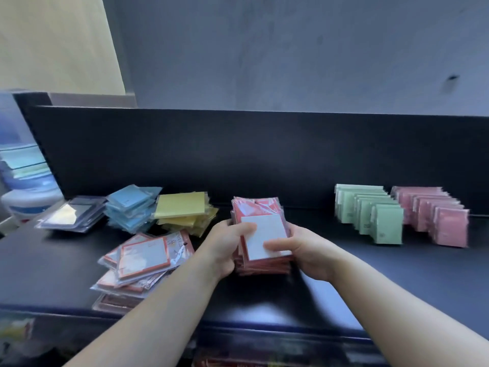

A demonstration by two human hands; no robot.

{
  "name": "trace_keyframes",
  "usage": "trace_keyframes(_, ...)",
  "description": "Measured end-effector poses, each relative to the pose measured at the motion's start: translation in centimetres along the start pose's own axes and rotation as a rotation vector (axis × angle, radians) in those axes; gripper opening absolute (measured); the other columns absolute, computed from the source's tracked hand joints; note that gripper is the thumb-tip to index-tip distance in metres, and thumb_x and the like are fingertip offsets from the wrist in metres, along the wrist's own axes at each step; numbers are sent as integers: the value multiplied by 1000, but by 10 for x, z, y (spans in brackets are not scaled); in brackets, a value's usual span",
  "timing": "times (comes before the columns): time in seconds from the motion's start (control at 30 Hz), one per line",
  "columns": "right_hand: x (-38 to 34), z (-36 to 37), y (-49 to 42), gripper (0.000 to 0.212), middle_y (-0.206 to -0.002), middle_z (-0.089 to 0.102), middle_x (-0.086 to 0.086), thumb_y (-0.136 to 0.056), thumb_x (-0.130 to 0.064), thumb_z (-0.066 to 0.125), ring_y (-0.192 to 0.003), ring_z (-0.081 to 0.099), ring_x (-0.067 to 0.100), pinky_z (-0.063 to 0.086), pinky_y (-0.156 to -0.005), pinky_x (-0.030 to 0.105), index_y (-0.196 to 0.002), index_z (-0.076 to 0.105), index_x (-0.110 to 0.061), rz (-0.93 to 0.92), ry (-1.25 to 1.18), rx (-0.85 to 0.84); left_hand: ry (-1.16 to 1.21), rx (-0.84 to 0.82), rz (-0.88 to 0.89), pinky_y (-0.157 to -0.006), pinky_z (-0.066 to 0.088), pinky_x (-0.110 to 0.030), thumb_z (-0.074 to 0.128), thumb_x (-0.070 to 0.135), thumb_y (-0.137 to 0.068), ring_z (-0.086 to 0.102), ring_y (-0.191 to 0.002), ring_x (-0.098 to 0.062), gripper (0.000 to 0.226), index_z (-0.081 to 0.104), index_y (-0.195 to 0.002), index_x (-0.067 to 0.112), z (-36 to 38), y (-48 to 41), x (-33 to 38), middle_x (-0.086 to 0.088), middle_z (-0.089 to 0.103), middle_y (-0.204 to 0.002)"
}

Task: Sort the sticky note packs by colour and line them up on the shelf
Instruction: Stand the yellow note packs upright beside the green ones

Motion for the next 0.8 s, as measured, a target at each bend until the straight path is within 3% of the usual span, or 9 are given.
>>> trace_keyframes(0.1, -15, -14, 9, 69, -116, 68, 9, -69, 10, 68, -107, 66, 24, 54, -85, 32, -130, 49, -17, -146, 58, 35, -67, -134, 240, -81, 57, -40, 62, -5, -81, 68, -101, -30, 43, 58, -121, 10, 19, 3, 18, -16, 69, -113)
trace_keyframes(0.17, -23, -24, 13, 75, -116, 67, 6, -74, 19, 63, -107, 66, 18, 54, -83, 30, -132, 43, -25, -239, 121, 96, -149, -216, 344, -80, 55, -32, 61, -8, -84, 66, -106, -22, 52, 51, -129, 17, 29, 5, 25, -9, 68, -116)
trace_keyframes(0.33, -17, -42, 14, 80, -119, 65, 0, -77, 16, 62, -111, 62, 13, 50, -91, 27, -136, 36, -32, -333, 200, 132, -288, -246, 401, -97, 45, -19, 65, -4, -84, 57, -116, 0, 79, 30, -145, 31, 43, 1, 12, 15, 63, -123)
trace_keyframes(0.5, -2, -45, 11, 79, -113, 67, -15, -78, 18, 61, -109, 60, 1, 46, -85, 15, -136, 37, -30, -336, 204, 145, -141, -182, 401, -101, 48, -30, 73, 10, -71, 59, -118, -19, 88, 28, -146, 20, 51, -9, -4, -4, 64, -126)
trace_keyframes(0.63, 2, -46, 6, 80, -119, 65, -11, -78, 16, 63, -114, 59, 6, 47, -89, 18, -137, 36, -31, -344, 185, 167, -121, -150, 402, -92, 51, -25, 69, 8, -73, 62, -115, -17, 78, 36, -142, 23, 54, -15, -7, -2, 66, -122)
trace_keyframes(0.8, -1, -46, 4, 72, -119, 66, -6, -79, 8, 69, -111, 62, 9, 49, -86, 19, -134, 39, -28, -337, 163, 157, -246, -171, 367, -92, 50, -22, 72, 4, -83, 61, -115, -12, 66, 41, -136, 27, 48, -23, -12, 4, 66, -122)
Point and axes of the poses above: each hand's wrist, its own y-axis away from the middle knuckle, its own z-axis out of the palm, x = y × z, the point moved 6 cm from there along -y, towards the middle knuckle
